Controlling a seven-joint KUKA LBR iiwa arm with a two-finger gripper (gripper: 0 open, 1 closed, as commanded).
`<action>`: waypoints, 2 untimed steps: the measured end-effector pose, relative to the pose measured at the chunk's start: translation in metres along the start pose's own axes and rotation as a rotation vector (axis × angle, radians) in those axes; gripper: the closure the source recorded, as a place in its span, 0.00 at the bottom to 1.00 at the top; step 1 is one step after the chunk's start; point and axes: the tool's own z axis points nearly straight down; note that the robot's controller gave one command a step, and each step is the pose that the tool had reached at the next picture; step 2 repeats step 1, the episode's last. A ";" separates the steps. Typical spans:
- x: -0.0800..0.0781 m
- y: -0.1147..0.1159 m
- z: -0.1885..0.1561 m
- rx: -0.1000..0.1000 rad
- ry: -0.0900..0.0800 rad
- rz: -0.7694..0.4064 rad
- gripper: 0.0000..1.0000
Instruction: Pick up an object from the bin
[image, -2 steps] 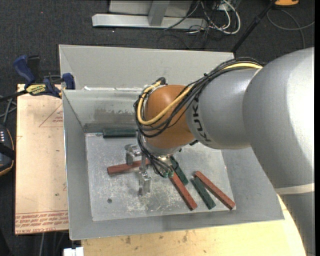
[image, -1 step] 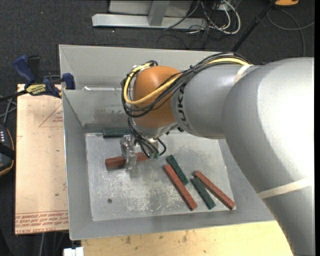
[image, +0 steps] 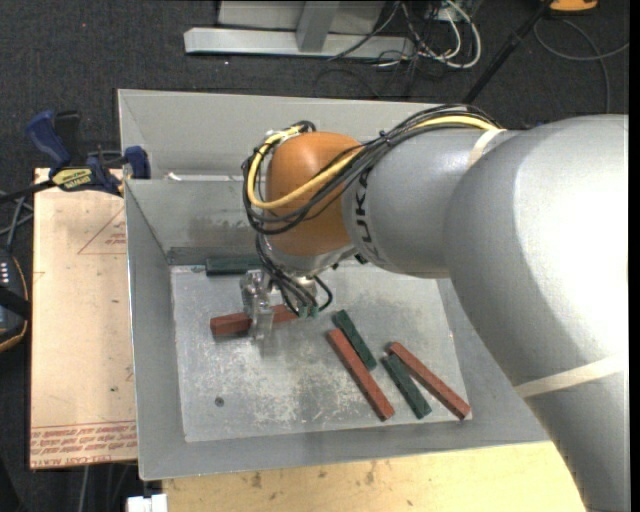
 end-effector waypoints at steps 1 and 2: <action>0.002 -0.032 -0.179 0.001 -0.008 -0.020 1.00; 0.002 -0.032 -0.179 0.001 -0.008 -0.020 1.00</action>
Offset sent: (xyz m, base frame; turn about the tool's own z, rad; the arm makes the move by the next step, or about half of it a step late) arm 0.0000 0.0000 0.0000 0.0000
